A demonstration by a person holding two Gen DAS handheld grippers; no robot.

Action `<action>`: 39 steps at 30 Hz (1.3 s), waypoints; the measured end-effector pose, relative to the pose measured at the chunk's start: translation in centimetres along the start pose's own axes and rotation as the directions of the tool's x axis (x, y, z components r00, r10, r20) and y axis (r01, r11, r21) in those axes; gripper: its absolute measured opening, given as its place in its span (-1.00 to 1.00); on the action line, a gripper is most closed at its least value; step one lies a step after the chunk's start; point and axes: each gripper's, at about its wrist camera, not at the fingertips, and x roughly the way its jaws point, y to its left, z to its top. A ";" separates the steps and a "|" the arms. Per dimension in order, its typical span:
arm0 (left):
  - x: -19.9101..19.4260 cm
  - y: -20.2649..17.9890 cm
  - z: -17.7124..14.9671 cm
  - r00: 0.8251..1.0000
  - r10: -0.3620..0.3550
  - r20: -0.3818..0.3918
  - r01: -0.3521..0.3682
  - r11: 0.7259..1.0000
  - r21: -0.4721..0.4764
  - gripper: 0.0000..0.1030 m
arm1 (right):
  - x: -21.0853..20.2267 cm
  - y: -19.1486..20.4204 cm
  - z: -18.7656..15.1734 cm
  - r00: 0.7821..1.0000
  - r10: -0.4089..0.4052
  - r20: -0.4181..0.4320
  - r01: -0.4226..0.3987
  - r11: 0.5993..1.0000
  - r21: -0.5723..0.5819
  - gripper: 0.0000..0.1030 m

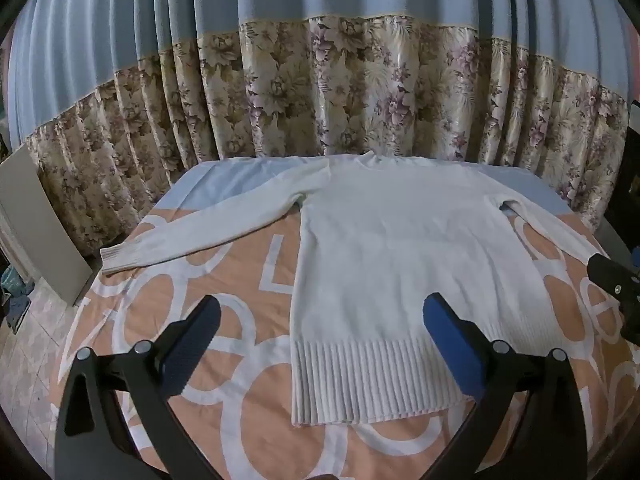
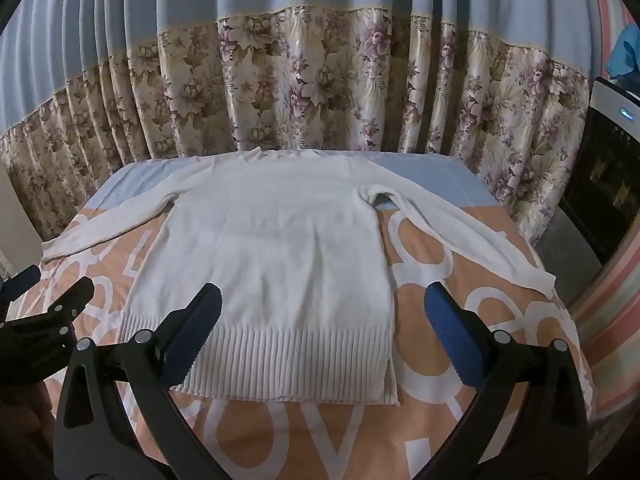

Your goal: Fold small clothes

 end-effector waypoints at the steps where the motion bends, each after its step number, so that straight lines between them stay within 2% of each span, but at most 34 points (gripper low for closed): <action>1: 0.0 0.1 0.0 1.000 -0.024 -0.008 0.024 1.000 0.001 0.97 | 0.1 0.1 0.0 1.000 -0.008 -0.009 0.008 1.000 -0.009 0.94; 13: 0.0 0.8 -0.3 1.000 -0.024 0.004 0.024 0.999 -0.033 0.97 | 0.3 0.4 0.0 1.000 -0.004 -0.011 0.004 1.000 -0.010 0.94; 21: 0.3 0.6 -0.5 1.000 -0.011 -0.001 0.011 1.000 0.003 0.97 | 0.1 0.0 -0.1 1.000 0.000 -0.008 0.000 1.000 -0.008 0.94; 26: 0.2 0.9 -0.2 1.000 -0.023 0.005 0.023 0.999 -0.035 0.97 | 0.1 0.2 0.0 1.000 -0.003 -0.008 0.003 1.000 -0.008 0.94; 33: 0.6 0.2 -0.3 1.000 0.004 -0.008 -0.004 1.000 -0.013 0.97 | 0.5 0.9 0.1 1.000 -0.003 -0.012 0.003 1.000 -0.002 0.94; 39: 0.4 0.6 -0.5 1.000 -0.010 0.018 0.011 0.999 -0.042 0.97 | 0.4 0.3 0.0 1.000 0.000 -0.013 0.000 1.000 -0.002 0.94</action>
